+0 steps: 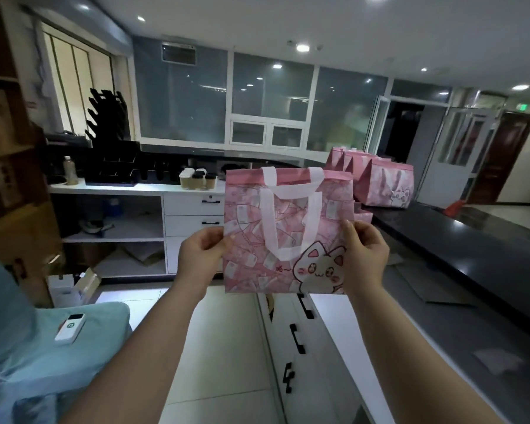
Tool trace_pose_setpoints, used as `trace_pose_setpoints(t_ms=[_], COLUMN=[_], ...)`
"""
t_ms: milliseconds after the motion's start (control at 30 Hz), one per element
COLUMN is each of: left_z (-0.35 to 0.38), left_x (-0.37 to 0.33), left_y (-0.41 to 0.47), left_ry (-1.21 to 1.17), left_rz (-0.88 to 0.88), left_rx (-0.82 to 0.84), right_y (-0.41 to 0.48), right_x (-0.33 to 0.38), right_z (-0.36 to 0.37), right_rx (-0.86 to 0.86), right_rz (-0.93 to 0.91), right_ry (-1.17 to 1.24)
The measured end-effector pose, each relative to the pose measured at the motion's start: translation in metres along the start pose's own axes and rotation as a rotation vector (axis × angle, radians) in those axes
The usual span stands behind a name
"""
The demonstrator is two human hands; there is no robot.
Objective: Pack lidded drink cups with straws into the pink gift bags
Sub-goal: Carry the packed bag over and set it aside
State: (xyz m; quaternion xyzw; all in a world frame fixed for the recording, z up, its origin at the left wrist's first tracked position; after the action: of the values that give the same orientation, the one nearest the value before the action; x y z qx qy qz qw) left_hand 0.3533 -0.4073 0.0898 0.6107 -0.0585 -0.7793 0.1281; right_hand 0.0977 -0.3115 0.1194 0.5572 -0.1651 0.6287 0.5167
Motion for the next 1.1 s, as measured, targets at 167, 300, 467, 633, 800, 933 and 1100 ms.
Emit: trace_pose_setpoints(t_ms=[167,300,467,633,800,933,1100], left_z=[0.035,0.065,0.114,0.149,0.166,0.189,0.234], left_x=[0.018,0.023,0.008,0.018,0.064,0.103,0.143], left_y=[0.08,0.149,0.251,0.34,0.413,0.473,0.552], left_ry=[-0.009,-0.08,-0.096,-0.114,-0.057,-0.079,-0.126], left_rz=[-0.04,-0.111,-0.112,-0.054,-0.031,-0.053,-0.12], left_rx=[-0.086,-0.146,-0.136,-0.17,-0.181,-0.12,0.001], right_y=[0.061,0.119,0.209,0.28,0.32,0.349,0.392], right_x=[-0.046,-0.077,-0.089,-0.113,-0.17,-0.217,-0.258], right_z=[0.059,0.114,0.191,0.256,0.295,0.32,0.351], right_rx=[0.03,0.085,0.17,0.37,0.504,0.419,0.241], right_rz=[0.005,0.026,-0.013,-0.046,-0.054,-0.044,0.024], right_ry=[0.034,0.105,0.104,0.1,0.011,-0.03,0.039])
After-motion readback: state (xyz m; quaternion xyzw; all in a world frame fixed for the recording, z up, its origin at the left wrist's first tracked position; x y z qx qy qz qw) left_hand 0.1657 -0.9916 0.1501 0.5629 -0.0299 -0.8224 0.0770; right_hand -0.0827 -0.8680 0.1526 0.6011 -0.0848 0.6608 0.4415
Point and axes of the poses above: each hand's wrist, its own y-axis towards the middle knuckle, its own z-axis out of the palm, x = y × z, the point moved 2 cm from there along y, towards the middle knuckle, and after that the axes turned 11 degrees about -x, right-handed, at the moved point
